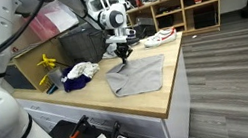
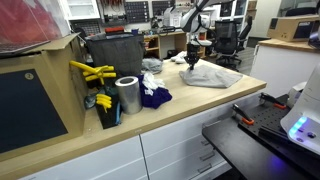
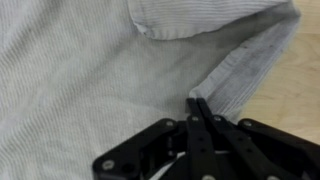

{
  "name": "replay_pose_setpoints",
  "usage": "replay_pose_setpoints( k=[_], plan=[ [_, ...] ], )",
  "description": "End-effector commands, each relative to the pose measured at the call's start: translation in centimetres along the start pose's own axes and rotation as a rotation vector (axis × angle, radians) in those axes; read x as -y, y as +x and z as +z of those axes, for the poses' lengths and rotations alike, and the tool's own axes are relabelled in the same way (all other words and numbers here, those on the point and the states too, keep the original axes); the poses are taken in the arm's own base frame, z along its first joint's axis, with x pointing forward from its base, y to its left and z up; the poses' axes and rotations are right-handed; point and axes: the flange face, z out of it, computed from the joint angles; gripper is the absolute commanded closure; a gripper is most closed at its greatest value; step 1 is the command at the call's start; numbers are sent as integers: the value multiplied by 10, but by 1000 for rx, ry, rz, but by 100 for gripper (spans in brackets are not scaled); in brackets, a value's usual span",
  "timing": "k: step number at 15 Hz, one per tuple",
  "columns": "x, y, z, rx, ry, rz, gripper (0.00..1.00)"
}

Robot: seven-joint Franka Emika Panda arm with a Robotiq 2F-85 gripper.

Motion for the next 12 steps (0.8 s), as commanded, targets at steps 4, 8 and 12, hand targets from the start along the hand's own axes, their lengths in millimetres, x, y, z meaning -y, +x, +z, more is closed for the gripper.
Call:
replay_pose_setpoints(
  k=[4,8,12],
  plan=[
    [85,8,-54,-94,134,-39,99],
    [141,13,-60,-115,177,-74,71],
    [149,8,-68,-125,209,-87,42]
  ],
)
